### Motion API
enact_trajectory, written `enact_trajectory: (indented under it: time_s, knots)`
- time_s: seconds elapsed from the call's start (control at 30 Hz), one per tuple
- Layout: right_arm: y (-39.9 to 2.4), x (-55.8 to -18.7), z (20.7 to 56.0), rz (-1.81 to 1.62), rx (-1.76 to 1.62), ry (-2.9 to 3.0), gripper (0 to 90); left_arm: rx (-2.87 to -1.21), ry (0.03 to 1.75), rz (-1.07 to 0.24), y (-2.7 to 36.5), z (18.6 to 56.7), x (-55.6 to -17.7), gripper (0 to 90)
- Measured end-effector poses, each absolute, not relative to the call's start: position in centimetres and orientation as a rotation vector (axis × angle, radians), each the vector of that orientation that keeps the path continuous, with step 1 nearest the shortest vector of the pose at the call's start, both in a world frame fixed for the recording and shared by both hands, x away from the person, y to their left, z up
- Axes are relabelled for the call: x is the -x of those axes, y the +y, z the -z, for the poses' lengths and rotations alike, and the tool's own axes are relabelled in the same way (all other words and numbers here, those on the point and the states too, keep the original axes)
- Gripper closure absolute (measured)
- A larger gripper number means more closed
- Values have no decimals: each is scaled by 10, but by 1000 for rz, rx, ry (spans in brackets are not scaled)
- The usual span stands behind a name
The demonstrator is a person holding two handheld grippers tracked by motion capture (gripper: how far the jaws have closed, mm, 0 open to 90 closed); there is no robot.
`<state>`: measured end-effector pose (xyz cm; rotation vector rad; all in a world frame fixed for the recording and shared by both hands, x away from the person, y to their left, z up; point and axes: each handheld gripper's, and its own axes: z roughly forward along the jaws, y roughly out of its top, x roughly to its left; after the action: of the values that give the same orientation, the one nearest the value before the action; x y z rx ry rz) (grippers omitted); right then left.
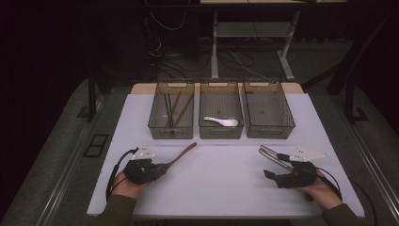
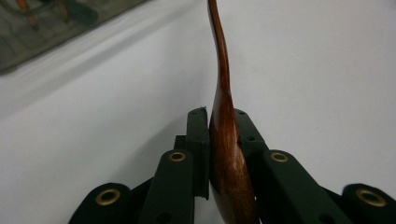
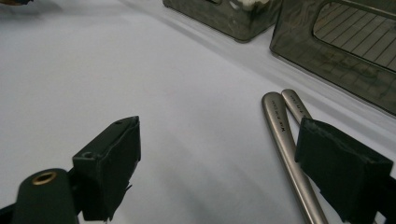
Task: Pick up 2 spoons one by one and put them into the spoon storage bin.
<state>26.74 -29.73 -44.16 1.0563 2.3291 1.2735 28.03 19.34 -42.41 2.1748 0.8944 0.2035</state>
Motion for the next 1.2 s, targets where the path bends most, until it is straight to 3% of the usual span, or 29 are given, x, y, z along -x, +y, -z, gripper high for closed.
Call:
enact_trajectory:
  time_s: [1.2]
  knots:
    - [-296,-267,440,-1304,-1063,2311,142,-2123,774,-173,151,388,-321,789]
